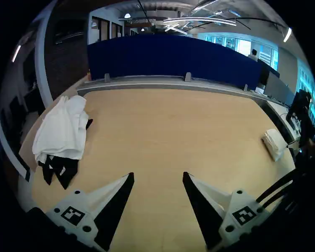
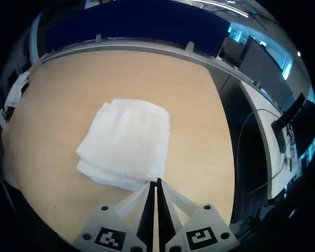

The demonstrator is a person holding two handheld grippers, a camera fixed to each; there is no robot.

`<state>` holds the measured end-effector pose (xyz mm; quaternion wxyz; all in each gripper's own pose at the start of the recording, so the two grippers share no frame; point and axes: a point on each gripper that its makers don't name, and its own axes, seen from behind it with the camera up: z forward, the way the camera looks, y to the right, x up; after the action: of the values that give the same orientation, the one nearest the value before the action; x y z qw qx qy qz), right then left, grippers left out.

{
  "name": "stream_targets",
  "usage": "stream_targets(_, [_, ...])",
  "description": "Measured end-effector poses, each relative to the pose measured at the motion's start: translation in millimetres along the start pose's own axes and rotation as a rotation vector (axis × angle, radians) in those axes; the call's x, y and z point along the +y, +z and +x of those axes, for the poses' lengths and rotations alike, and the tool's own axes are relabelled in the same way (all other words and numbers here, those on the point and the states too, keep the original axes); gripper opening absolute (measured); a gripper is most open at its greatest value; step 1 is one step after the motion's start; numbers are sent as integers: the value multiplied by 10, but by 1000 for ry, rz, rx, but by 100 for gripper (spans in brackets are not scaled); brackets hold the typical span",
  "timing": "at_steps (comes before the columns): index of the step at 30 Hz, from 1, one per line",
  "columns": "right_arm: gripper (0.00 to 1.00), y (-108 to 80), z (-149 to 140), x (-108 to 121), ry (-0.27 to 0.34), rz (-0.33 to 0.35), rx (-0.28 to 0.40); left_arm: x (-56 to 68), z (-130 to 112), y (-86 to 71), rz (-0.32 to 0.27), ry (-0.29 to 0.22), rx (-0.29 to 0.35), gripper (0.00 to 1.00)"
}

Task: Fold towel

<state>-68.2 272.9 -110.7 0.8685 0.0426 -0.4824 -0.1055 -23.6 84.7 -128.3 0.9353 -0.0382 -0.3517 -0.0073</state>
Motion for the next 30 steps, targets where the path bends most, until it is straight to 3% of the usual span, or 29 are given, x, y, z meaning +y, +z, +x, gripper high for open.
stream_targets(12, [3, 274, -261, -10, 20, -11, -89, 15, -7, -39, -1, 4, 1, 85])
stream_targets(23, [4, 269, -239, 0, 25, -18, -85, 2, -6, -54, -1, 0, 4, 85])
stream_targets(28, [12, 232, -231, 8, 25, -25, -73, -2, 0, -52, -2, 3, 7, 85])
stream_targets(30, [21, 209, -231, 10, 27, -27, -65, -9, 3, -50, -2, 4, 8, 85])
